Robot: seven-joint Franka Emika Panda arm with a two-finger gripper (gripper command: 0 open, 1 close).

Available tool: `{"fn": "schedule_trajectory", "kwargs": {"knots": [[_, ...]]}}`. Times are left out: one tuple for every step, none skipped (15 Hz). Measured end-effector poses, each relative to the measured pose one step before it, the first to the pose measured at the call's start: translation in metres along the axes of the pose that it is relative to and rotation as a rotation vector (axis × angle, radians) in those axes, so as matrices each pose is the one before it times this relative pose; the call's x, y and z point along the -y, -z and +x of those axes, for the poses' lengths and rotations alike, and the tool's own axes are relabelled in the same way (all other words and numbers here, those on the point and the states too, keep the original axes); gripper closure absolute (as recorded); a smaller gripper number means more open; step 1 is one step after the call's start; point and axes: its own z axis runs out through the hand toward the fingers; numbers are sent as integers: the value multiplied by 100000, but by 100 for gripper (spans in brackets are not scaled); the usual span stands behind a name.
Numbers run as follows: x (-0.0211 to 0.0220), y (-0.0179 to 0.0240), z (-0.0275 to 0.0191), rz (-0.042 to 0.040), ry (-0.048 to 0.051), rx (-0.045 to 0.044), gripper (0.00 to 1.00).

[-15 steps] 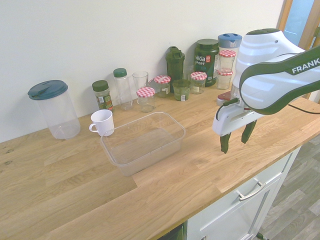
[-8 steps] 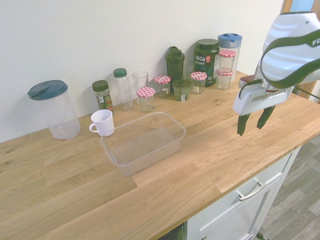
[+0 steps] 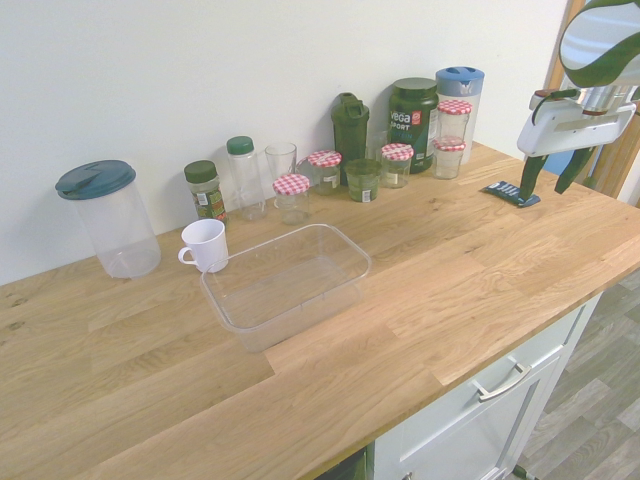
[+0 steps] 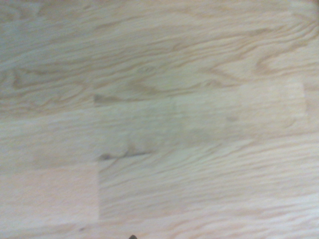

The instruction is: Put the protein bar into the container

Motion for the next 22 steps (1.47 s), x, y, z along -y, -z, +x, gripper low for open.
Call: {"fn": "schedule_trajectory", "kwargs": {"knots": [[113, -470, 1634, -740, -191, -969, 0], [15, -558, 1563, -808, -113, -918, 0], [23, -554, 1489, -742, 47, -419, 0], [-70, -377, 1329, -253, -195, -388, 0], [-163, -438, 1233, 192, -263, -55, 0], [-319, -451, 1190, -17, -383, -114, 0], [-340, -492, 1032, -507, -439, -166, 0], [-242, -501, 922, -370, -374, -91, 0], [-128, -436, 866, -305, -279, -194, 0], [87, -546, 643, -358, -16, 52, 0], [169, -719, 404, -398, 413, 467, 0], [173, -698, 293, -571, 293, 362, 0], [153, -658, 238, -572, 152, 205, 0], [100, -566, 241, -468, 177, -17, 0], [-37, -483, 268, -345, 145, -236, 0], [-145, -327, 263, -300, 36, -163, 0], [-35, -76, 318, -157, 2, -301, 0], [111, 2, 314, -94, 62, -375, 0], [175, -122, 221, -147, 153, -235, 0], [217, -309, 120, -247, 262, 63, 0], [219, -366, 89, -294, 276, 187, 0], [166, -358, 174, -353, 168, 89, 0]]}}
